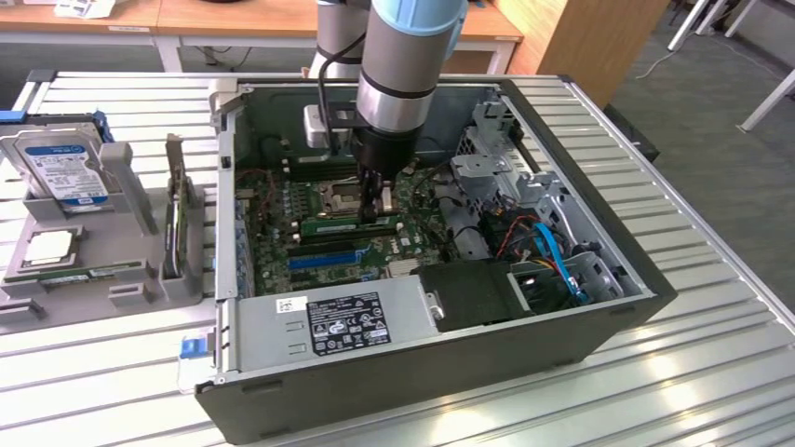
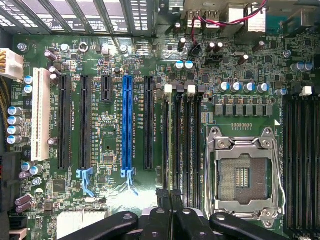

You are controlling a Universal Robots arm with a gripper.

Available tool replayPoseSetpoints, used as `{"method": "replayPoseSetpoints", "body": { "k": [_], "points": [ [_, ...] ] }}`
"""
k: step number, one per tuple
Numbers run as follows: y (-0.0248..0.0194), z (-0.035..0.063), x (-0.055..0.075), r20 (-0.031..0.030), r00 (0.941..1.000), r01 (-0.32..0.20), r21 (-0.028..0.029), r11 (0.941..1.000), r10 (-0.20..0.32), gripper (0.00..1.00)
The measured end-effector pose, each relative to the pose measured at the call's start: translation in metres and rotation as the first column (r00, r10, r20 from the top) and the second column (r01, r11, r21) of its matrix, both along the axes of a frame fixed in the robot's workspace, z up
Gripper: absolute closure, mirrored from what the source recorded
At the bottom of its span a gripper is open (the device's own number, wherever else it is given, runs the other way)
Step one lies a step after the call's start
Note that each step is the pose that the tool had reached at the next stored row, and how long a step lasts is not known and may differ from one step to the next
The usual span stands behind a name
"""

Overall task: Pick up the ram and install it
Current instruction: 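Insert the ram into the slot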

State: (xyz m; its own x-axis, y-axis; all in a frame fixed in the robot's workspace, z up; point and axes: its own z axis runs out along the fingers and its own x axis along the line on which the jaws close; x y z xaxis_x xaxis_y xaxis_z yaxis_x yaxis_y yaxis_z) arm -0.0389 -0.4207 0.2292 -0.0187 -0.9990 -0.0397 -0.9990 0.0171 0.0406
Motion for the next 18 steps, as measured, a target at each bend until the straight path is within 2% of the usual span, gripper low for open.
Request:
{"method": "replayPoseSetpoints", "body": {
  "k": [18],
  "points": [
    [-0.0002, -0.0006, 0.0, 0.0001, 0.9999, -0.013, 0.0003, 0.9999, 0.013, 0.89]
  ]
}}
